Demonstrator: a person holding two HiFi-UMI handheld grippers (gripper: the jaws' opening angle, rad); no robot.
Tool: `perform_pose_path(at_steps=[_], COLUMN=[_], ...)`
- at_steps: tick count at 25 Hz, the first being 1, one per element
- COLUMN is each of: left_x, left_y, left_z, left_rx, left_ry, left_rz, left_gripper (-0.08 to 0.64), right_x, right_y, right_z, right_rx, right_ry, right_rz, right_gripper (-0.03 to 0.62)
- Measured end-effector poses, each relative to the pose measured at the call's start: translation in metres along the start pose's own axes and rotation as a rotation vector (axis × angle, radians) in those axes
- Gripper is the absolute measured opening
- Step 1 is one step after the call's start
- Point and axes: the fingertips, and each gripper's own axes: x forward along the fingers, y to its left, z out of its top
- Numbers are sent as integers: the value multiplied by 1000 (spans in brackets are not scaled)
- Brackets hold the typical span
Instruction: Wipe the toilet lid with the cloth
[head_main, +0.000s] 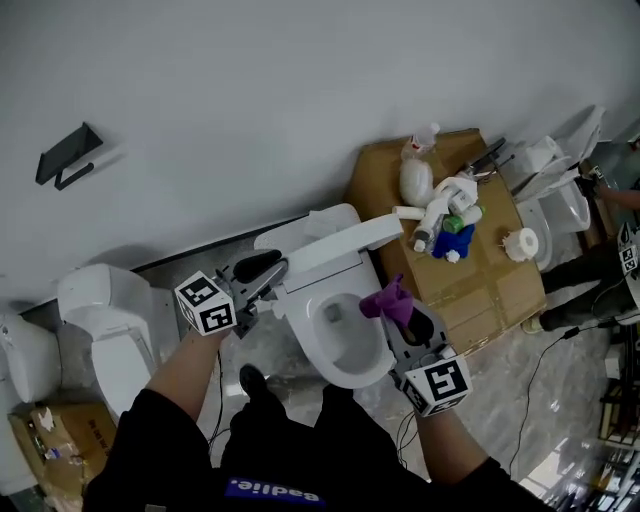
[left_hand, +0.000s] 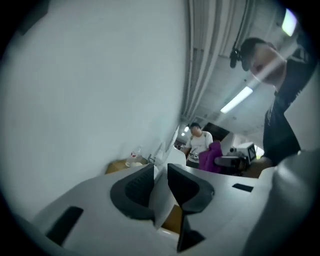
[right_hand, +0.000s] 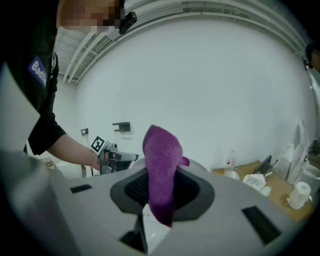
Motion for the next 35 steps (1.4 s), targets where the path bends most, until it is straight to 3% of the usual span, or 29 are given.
perform_pose_path(at_steps=[2, 7, 11, 14, 18, 20, 26, 30, 35], left_x=[0, -3, -6, -7, -10, -12, -10, -8, -7], left_y=[-20, -65, -90, -108, -122, -126, -141, -159, -180], left_z=[-20, -64, -94, -118, -143, -150, -176, -213, -269], left_rx=[31, 24, -19, -82, -260, -286, -252, -223, -177], left_ry=[64, 163, 186, 191, 132, 105, 165, 294, 448], left_rz=[5, 66, 115, 109, 68, 62, 31, -9, -7], left_gripper=[92, 94, 94, 99, 98, 94, 86, 84, 84], right_x=[-17, -58, -83, -99, -117, -125, -146, -161, -180], right_y=[4, 10, 13, 14, 22, 27, 54, 72, 82], right_z=[15, 22, 12, 1, -6, -9, -19, -29, -48], right_rx=[-32, -71, -87, -82, -82, -84, -83, -77, -81], right_ry=[-7, -2, 32, 54, 65, 73, 106, 114, 127], right_rz=[32, 138, 213, 229, 204, 181, 126, 75, 83], right_gripper=[97, 97, 97, 97, 97, 97, 97, 97, 97])
